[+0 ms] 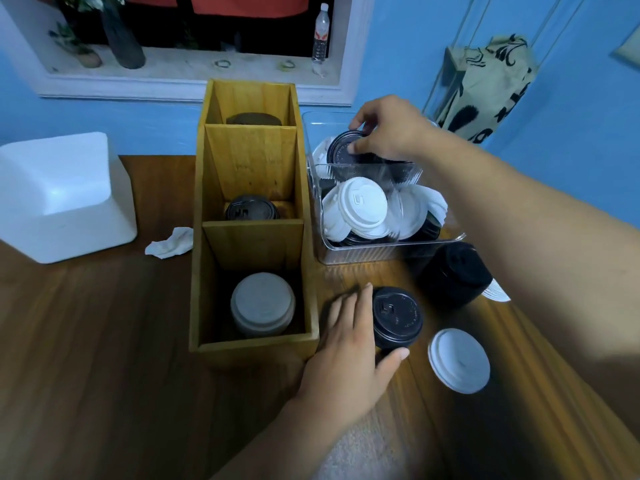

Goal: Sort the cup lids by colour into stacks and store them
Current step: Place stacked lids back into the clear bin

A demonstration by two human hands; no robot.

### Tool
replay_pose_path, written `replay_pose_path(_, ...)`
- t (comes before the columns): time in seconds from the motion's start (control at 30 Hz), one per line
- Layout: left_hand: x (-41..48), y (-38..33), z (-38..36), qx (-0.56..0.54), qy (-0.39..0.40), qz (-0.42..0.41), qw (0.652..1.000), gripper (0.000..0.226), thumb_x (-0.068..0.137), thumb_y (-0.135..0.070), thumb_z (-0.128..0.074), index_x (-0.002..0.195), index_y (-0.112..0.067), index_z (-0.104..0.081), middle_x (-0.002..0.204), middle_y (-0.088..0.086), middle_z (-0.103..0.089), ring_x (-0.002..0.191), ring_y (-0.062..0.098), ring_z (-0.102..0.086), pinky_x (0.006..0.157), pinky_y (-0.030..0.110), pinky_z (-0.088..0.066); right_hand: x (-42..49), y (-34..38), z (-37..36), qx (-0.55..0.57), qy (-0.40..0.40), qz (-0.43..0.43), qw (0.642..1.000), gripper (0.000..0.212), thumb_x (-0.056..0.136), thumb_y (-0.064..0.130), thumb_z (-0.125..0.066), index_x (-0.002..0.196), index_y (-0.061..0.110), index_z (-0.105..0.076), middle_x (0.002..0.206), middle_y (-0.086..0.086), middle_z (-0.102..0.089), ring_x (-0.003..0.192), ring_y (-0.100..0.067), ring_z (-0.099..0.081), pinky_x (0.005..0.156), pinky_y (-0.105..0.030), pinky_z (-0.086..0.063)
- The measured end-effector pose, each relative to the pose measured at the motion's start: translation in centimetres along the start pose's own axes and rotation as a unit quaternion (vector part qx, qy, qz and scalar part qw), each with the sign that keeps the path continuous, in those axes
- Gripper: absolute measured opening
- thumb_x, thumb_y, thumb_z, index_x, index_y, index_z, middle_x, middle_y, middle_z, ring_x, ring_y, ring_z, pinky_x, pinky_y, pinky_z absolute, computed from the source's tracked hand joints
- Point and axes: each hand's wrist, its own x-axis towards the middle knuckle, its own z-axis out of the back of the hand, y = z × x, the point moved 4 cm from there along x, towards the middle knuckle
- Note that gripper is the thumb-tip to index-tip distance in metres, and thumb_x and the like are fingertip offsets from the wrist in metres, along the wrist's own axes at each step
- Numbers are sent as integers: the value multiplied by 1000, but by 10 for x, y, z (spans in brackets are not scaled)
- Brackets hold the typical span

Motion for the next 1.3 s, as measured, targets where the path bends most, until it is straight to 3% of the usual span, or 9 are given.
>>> replay_pose_path(0.23, 1, 1, -1, 11, 0, -4, 1000, 93, 93, -64, -55, 161, -26, -5, 161, -14, -19, 151, 5, -5, 122, 26, -18, -22, -14, 30, 285, 23, -21, 958, 14, 88, 26, -78, 86, 27, -65, 71, 11, -56, 66, -7, -49, 65, -22, -39)
replay_pose_path(0.37, 2, 0, 0, 14, -4, -8, 1000, 91, 93, -64, -56, 161, -26, -9, 160, -15, -21, 150, 4, -7, 118, 20, -15, -67, -22, 40, 446, 32, -53, 893, 9, 95, 17, -69, 99, 22, -64, 66, 7, -60, 58, -10, -49, 59, -24, -41)
replay_pose_path(0.5, 2, 0, -1, 9, -4, -7, 1000, 89, 93, -64, -56, 161, -26, -12, 159, -14, -23, 150, 6, -10, 119, 25, -22, -157, -32, 16, 522, 26, -81, 849, 41, 95, 6, -62, 134, 16, -56, 65, 1, -55, 53, -17, -52, 51, -24, -44)
replay_pose_path(0.7, 3, -1, 0, 7, 3, -8, 1000, 82, 93, -53, -57, 159, -20, -21, 155, -6, -31, 148, 12, -19, 122, 34, -26, -317, -45, -52, 622, 19, -163, 766, 58, 77, 5, -80, 130, 20, -64, 78, -17, -67, 55, -27, -63, 50, -29, -53)
replay_pose_path(0.77, 3, 0, 0, 8, 2, -7, 1000, 81, 93, -44, -62, 159, -21, -20, 156, -7, -30, 148, 11, -18, 123, 35, -25, -349, -52, -68, 629, 17, -194, 752, 67, 67, 25, -94, 127, 24, -66, 87, -24, -69, 60, -33, -64, 53, -32, -55)
replay_pose_path(0.87, 3, -1, 1, 21, -7, -11, 1000, 82, 93, -52, -61, 158, -18, -24, 153, -4, -34, 146, 13, -23, 119, 29, -24, -373, -63, -85, 595, -6, -232, 770, 91, 47, 45, -101, 127, 19, -64, 84, -26, -68, 62, -40, -67, 55, -34, -57)
replay_pose_path(0.97, 2, -3, 0, 16, 3, -9, 1000, 84, 94, -52, -61, 159, -19, -19, 156, -4, -28, 147, 10, -16, 116, 26, -20, -386, -58, -94, 529, -11, -218, 820, 72, 64, 28, -92, 128, 22, -60, 70, -17, -67, 61, -37, -68, 53, -33, -55)
replay_pose_path(1.07, 2, -3, 0, 20, 9, -14, 1000, 85, 95, -53, -59, 159, -22, -15, 157, -8, -24, 148, 8, -12, 113, 24, -19, -394, -53, -93, 397, -15, -183, 900, 58, 74, 22, -87, 116, 50, -60, 68, -8, -70, 55, -21, -67, 57, -23, -52)
replay_pose_path(1.3, 0, -2, -1, 22, 7, -9, 1000, 83, 93, -56, -60, 157, -26, -16, 154, -8, -27, 146, 8, -19, 105, 24, -25, -397, -52, -89, 64, -1, -61, 996, 74, 70, 77, -69, 133, 47, -47, 108, 38, -49, 92, 10, -56, 74, -11, -45)
